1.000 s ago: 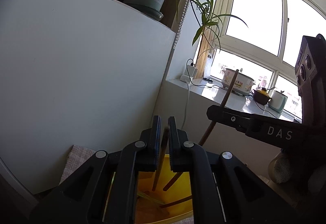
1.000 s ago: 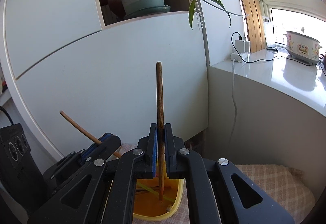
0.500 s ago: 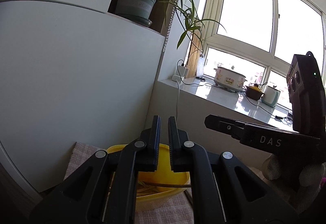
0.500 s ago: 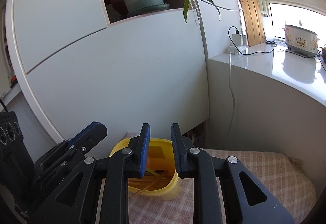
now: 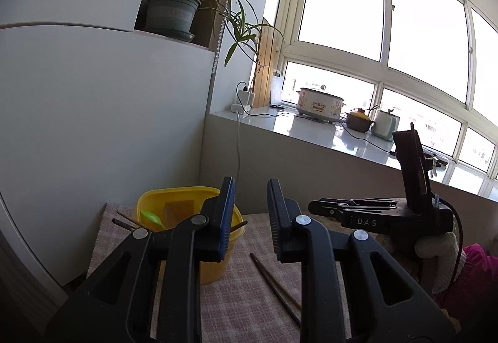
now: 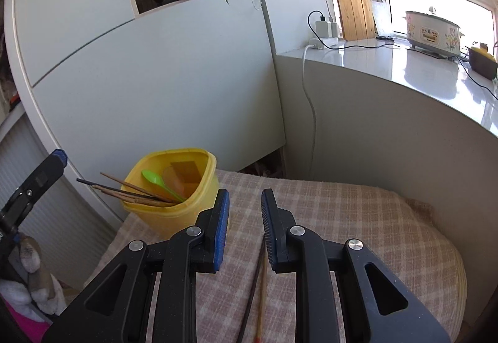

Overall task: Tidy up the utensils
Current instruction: 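Move both grippers back down to the last black and wooden chopsticks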

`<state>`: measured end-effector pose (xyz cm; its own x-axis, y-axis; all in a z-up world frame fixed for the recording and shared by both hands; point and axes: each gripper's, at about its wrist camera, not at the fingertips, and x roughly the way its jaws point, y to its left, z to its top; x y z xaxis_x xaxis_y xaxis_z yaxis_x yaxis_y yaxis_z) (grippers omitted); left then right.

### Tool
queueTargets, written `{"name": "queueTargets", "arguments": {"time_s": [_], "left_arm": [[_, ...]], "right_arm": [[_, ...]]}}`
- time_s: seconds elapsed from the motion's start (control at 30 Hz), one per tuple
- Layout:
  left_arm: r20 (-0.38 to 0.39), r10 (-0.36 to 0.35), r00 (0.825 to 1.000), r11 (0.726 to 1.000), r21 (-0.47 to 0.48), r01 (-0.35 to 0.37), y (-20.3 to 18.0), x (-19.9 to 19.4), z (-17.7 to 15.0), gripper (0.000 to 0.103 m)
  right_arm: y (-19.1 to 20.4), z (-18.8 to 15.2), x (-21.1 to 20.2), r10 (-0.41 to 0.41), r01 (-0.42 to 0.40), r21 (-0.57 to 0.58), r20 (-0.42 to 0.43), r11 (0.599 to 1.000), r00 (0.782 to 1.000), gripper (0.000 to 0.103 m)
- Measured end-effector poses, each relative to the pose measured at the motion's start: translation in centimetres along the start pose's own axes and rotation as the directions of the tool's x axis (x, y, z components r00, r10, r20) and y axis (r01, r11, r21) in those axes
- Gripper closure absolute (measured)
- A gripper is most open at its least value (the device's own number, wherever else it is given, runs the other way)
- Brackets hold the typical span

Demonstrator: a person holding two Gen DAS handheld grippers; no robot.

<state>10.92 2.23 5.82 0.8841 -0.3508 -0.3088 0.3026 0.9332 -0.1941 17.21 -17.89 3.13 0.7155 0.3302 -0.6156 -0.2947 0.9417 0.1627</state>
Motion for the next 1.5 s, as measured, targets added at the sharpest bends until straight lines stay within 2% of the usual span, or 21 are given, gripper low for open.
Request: {"name": "queueTargets", "arguments": {"time_s": [0.27, 0.5, 0.57, 0.6, 0.83, 0.97, 1.13, 1.33, 1.43, 1.5], "left_arm": [[-0.157, -0.030, 0.987, 1.000, -0.002, 0.030, -1.6, 1.7, -4.0, 0.083], [-0.295, -0.027, 0.955, 1.000, 0.007, 0.030, -2.7, 4.0, -7.3, 0.082], [-0.329, -0.023, 0.944, 1.000, 0.007, 0.026, -2.9, 4.6, -8.1, 0.074], [-0.340, -0.015, 0.940, 1.000, 0.015, 0.022, -3.0, 4.8, -8.5, 0.071], [-0.412, -0.003, 0.911, 1.000, 0.026, 0.015, -3.3, 6.2, -10.8, 0.070], [-0.457, -0.022, 0.889, 1.000, -0.002, 0.024, -2.8, 7.4, -11.7, 0.070], [-0.500, -0.045, 0.865, 0.999, -0.047, 0.025, -2.1, 8.7, -12.7, 0.070], [-0.532, -0.060, 0.844, 0.997, -0.074, 0.024, -1.6, 9.9, -13.5, 0.070], [-0.537, -0.059, 0.842, 0.997, -0.074, 0.023, -1.6, 10.0, -13.7, 0.070], [-0.539, -0.062, 0.840, 0.996, -0.081, 0.022, -1.4, 10.2, -13.7, 0.070]], "right_arm": [[-3.5, -3.8, 2.4, -0.067, 0.070, 0.020, -0.139, 0.997, 0.988, 0.084], [-3.9, -5.7, 3.5, -0.068, 0.070, 0.001, -0.204, 0.998, 0.977, 0.084], [-3.8, -6.2, 3.9, -0.064, 0.065, -0.003, -0.225, 0.998, 0.972, 0.084], [-3.8, -6.3, 4.2, -0.060, 0.061, -0.002, -0.237, 0.998, 0.970, 0.084], [-3.8, -7.9, 6.4, -0.032, 0.035, 0.003, -0.334, 0.999, 0.942, 0.084], [-3.9, -8.6, 7.9, -0.007, 0.016, 0.019, -0.396, 1.000, 0.918, 0.084], [-3.6, -9.4, 9.6, -0.013, 0.017, 0.004, -0.455, 1.000, 0.890, 0.084], [-3.2, -9.9, 10.5, 0.018, -0.014, 0.012, -0.471, 1.000, 0.882, 0.084], [-3.1, -9.8, 10.7, 0.044, -0.034, 0.031, -0.473, 0.999, 0.880, 0.084], [-3.2, -9.5, 10.4, 0.034, -0.023, 0.029, -0.465, 0.999, 0.885, 0.084]]}}
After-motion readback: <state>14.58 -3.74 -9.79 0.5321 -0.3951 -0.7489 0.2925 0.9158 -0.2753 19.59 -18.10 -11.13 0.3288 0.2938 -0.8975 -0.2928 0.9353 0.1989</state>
